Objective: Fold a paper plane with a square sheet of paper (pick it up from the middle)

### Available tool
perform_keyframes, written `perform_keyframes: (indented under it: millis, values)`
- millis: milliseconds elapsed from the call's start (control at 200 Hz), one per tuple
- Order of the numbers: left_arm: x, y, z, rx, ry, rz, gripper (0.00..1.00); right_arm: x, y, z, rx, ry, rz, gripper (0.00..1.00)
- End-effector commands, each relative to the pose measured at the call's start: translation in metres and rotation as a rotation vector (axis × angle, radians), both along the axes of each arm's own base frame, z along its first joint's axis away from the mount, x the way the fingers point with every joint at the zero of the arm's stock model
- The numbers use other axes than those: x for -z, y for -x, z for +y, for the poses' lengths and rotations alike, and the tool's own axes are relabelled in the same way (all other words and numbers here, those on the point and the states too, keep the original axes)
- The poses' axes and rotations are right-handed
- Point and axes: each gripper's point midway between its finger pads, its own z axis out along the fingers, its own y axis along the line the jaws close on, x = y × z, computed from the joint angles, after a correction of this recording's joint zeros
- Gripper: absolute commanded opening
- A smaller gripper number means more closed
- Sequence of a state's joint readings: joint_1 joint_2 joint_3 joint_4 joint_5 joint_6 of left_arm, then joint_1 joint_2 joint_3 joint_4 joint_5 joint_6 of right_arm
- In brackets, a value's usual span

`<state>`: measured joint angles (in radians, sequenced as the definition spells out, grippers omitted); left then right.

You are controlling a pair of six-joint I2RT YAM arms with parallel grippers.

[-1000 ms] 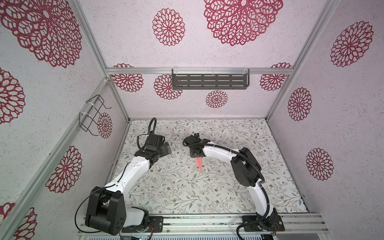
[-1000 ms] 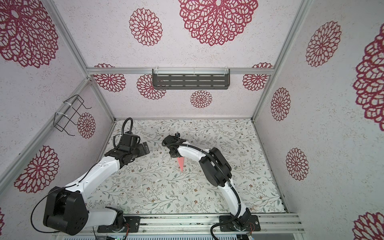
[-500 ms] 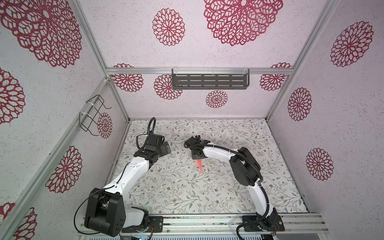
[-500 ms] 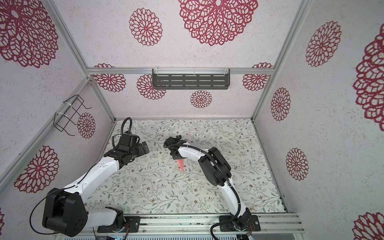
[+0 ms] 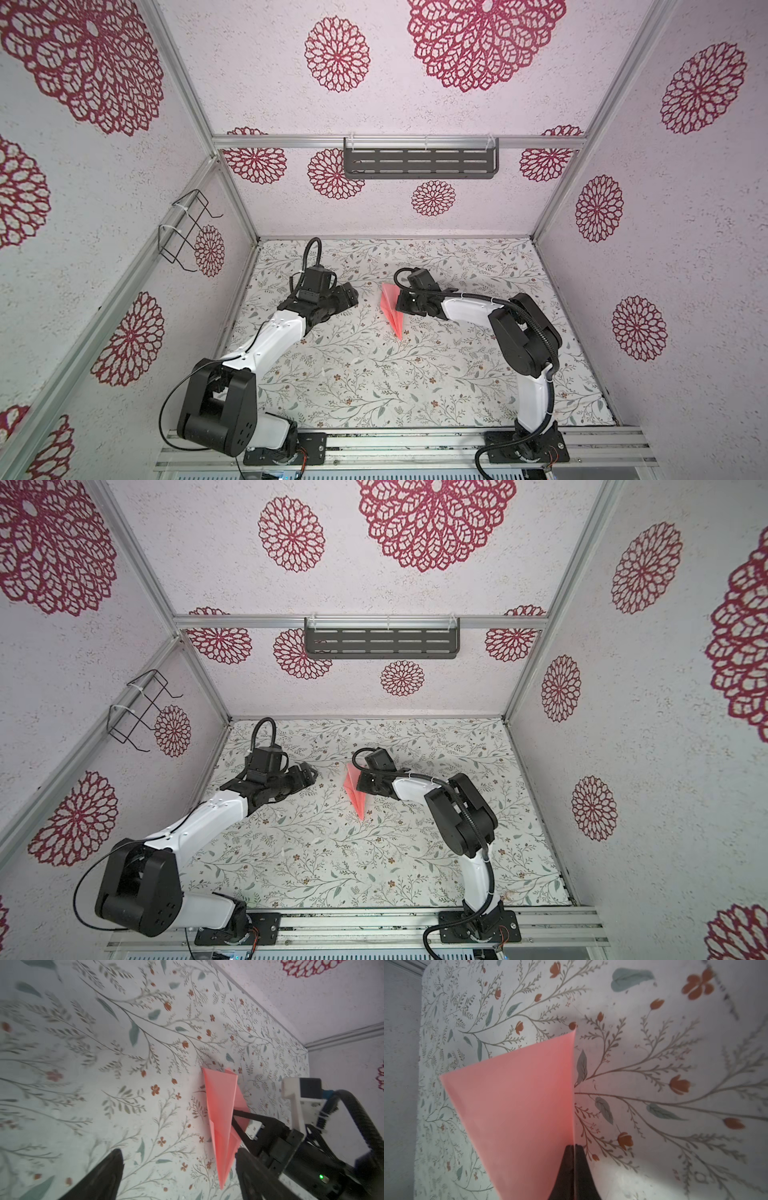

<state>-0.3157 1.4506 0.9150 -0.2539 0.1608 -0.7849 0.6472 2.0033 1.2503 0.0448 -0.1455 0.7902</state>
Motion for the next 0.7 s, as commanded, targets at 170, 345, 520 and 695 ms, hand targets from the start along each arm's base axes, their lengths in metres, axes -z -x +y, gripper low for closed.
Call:
perform_keyframes:
  millis: [170,345,520,695]
  values:
    - [0.026,0.002,-0.088,0.129,0.258,0.096,0.61,-0.025,0.002,0.026,-0.048,-0.191,-0.038,0.04]
    - [0.031,-0.004,-0.093,0.115,0.225,0.097,0.53,-0.019,0.005,0.023,-0.052,-0.171,-0.036,0.04]
    - [0.054,-0.004,-0.093,0.098,0.192,0.154,0.51,-0.014,0.006,0.023,-0.051,-0.177,-0.027,0.05]
    - [0.065,-0.007,-0.100,0.137,0.176,0.183,0.51,-0.013,0.007,0.024,-0.056,-0.184,-0.019,0.05]
